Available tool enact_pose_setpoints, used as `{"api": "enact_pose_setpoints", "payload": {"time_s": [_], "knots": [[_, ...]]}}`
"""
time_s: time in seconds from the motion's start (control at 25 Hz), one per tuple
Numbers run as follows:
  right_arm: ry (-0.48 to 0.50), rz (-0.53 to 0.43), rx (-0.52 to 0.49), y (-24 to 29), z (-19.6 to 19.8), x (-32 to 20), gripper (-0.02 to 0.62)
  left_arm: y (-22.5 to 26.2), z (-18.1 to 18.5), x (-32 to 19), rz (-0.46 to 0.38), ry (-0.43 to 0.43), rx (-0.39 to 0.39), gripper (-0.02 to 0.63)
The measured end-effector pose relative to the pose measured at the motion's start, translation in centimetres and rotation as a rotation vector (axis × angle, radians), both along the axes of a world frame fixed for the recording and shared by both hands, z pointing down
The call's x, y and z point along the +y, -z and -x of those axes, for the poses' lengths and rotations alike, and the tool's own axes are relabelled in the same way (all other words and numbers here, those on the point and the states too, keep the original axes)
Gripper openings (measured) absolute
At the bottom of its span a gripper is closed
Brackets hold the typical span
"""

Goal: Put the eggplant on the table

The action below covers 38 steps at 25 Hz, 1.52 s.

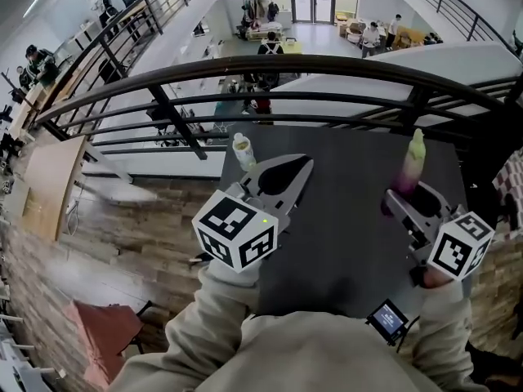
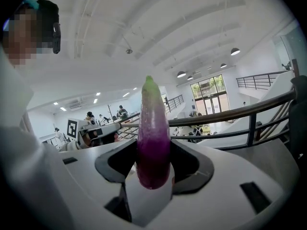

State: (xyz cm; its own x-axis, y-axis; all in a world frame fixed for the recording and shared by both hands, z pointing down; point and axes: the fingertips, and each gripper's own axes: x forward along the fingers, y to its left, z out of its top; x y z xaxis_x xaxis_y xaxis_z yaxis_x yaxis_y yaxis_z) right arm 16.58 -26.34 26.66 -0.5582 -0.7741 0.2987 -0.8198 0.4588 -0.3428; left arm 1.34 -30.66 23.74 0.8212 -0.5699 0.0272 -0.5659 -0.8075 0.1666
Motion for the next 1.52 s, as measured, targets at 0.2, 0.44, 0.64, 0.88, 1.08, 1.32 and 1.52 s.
{"api": "enact_pose_setpoints", "payload": {"time_s": [0.2,0.44,0.64,0.88,1.08,1.32,1.52], "knots": [[0.002,-0.014,-0.028,1.6,-2.4,-3.0,0.229,1.3,-3.2,-1.3,-0.018,-0.040,-0.042,0.002],[0.004,-0.003,-0.046,1.2,-2.9,-3.1,0.229,0.4,-3.2,-1.0,0.013,-0.041,-0.047,0.002],[0.015,-0.002,-0.050,0.4,-3.3,-4.4,0.229,0.0,-3.8,-2.5,0.014,-0.032,-0.039,0.002],[0.026,0.016,-0.045,0.0,-2.7,-4.2,0.229,-0.7,-4.0,-2.0,0.032,-0.046,-0.035,0.002],[0.024,0.025,-0.040,-0.4,-3.0,-3.5,0.229,-1.1,-4.5,-1.4,0.040,-0.047,-0.040,0.002],[0.025,0.063,-0.037,-2.6,-2.1,-2.6,0.229,-3.6,-4.2,-0.4,0.080,-0.066,-0.044,0.002],[0.029,0.102,-0.036,-4.2,-1.9,-2.5,0.229,-5.0,-5.1,-0.1,0.125,-0.082,-0.039,0.002]]}}
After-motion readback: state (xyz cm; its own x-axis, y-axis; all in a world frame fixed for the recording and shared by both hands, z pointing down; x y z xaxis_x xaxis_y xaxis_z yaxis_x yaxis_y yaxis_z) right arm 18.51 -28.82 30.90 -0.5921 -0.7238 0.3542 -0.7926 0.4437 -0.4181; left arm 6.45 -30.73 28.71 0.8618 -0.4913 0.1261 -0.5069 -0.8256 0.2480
